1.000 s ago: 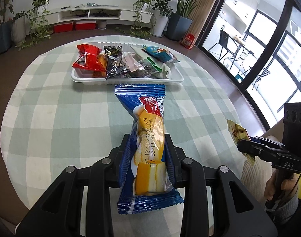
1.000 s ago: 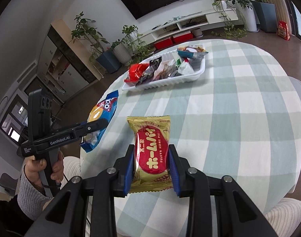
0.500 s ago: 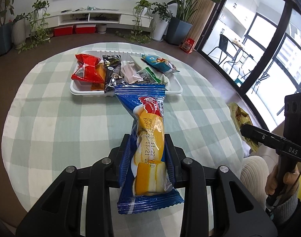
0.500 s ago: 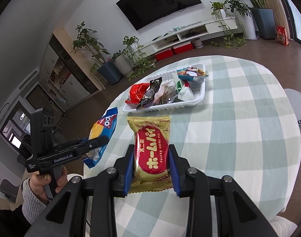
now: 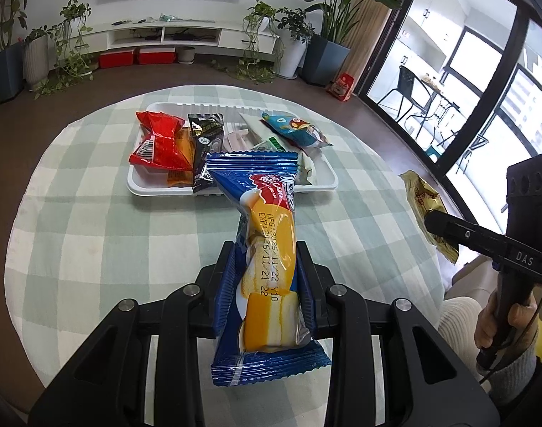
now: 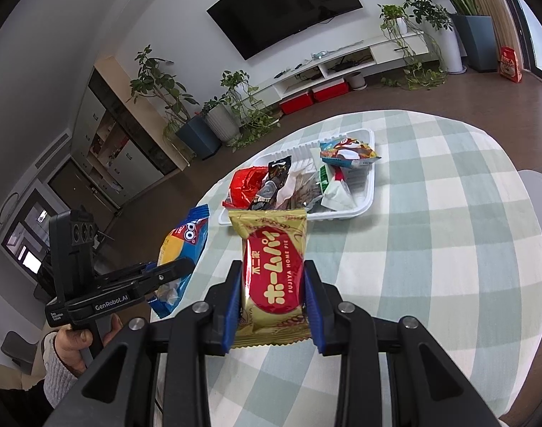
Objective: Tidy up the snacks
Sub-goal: 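Carry the wafer packet with the left tool while the right tool carries the gold-red snack, then lower the wafer packet into the tray with the left tool while the right tool releases the gold-red snack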
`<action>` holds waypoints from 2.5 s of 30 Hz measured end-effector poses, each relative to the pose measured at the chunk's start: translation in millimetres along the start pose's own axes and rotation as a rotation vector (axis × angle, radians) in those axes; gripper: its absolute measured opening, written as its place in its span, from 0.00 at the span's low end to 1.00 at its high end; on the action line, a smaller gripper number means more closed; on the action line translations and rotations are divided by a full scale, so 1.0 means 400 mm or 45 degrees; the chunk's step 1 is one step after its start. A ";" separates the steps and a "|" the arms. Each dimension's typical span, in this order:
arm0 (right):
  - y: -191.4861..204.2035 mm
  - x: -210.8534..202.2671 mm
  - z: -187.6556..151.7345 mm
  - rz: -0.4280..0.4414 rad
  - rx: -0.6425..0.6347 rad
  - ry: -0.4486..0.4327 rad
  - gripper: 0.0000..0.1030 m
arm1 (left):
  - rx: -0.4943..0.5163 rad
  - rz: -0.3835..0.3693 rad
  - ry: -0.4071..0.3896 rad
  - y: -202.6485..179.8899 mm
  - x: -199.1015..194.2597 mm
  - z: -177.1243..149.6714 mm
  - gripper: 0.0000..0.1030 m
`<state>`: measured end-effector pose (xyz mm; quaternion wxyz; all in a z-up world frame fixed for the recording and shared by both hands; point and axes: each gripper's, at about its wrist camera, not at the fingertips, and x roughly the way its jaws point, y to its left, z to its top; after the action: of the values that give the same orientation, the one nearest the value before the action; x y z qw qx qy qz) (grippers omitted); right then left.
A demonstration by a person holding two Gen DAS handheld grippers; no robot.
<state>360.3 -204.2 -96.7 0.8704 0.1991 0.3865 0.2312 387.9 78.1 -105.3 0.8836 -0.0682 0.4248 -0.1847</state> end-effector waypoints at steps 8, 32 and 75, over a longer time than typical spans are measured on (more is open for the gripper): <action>-0.004 0.034 0.038 0.005 0.000 0.002 0.34 | -0.007 0.001 -0.001 0.013 0.022 0.031 0.29; -0.015 0.195 0.163 0.028 -0.009 0.025 0.34 | -0.008 0.020 0.004 0.029 0.117 0.149 0.29; -0.065 0.454 0.268 -0.074 -0.035 0.096 0.47 | 0.050 0.192 0.000 0.100 0.362 0.291 0.36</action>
<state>556.8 -142.2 -149.2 0.8641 0.1671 0.4214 0.2185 571.6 55.4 -148.2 0.8962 -0.0187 0.4251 -0.1259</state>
